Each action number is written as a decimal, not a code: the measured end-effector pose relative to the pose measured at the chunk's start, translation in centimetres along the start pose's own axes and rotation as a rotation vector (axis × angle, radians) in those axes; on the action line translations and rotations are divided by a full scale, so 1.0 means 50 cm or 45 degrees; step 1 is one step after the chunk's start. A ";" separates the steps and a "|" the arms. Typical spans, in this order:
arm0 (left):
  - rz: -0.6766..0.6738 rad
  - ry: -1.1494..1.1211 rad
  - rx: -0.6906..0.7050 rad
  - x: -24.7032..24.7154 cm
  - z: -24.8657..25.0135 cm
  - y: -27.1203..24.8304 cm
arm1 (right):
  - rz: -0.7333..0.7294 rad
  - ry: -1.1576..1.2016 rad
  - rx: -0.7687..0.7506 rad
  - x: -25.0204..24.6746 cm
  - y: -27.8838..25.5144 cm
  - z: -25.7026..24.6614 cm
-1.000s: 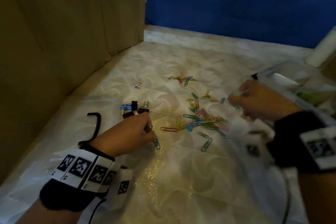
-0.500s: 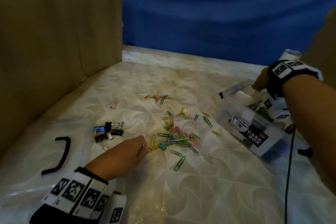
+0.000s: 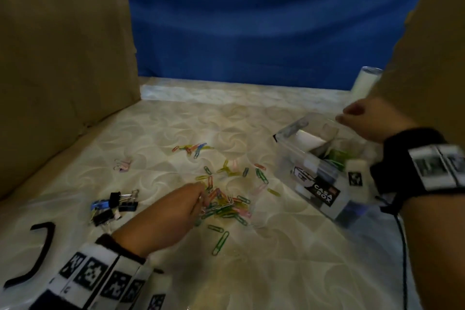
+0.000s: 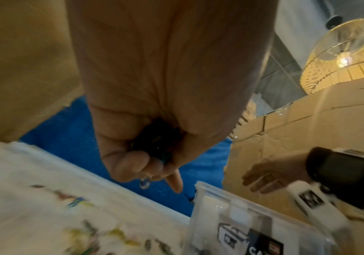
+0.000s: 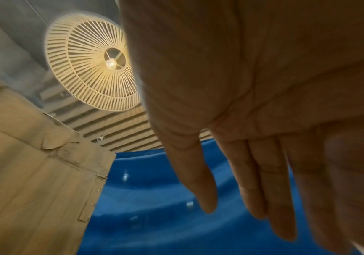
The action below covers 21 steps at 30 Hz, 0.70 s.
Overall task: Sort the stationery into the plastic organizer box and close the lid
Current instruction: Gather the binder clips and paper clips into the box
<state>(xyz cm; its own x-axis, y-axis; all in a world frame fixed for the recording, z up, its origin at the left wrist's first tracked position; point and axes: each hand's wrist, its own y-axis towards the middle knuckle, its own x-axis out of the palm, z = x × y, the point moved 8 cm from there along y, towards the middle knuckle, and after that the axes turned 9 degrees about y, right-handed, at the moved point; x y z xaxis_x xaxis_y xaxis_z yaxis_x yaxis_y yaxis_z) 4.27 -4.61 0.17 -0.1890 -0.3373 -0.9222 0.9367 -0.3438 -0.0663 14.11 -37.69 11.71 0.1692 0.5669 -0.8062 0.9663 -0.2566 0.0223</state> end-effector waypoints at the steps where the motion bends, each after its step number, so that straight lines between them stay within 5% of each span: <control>1: 0.016 0.011 0.036 -0.017 0.028 0.016 | 0.003 -0.003 0.034 0.006 -0.030 0.025; 9: 0.102 0.155 0.335 -0.115 0.281 0.247 | 0.258 -0.357 0.163 0.099 -0.097 0.176; 15: -0.043 0.294 0.230 -0.063 0.393 0.435 | 0.310 -0.344 0.129 0.094 -0.101 0.171; 21: -0.261 0.613 0.130 0.069 0.351 0.714 | 0.255 -0.380 0.114 0.100 -0.100 0.171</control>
<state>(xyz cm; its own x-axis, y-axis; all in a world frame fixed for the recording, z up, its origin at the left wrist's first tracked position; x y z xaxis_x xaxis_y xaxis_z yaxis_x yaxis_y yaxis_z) 31.86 -33.42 1.34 -0.1857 0.1782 -0.9663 0.8569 -0.4519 -0.2480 8.46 -40.28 2.49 0.2765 0.2489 -0.9282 0.8967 -0.4141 0.1561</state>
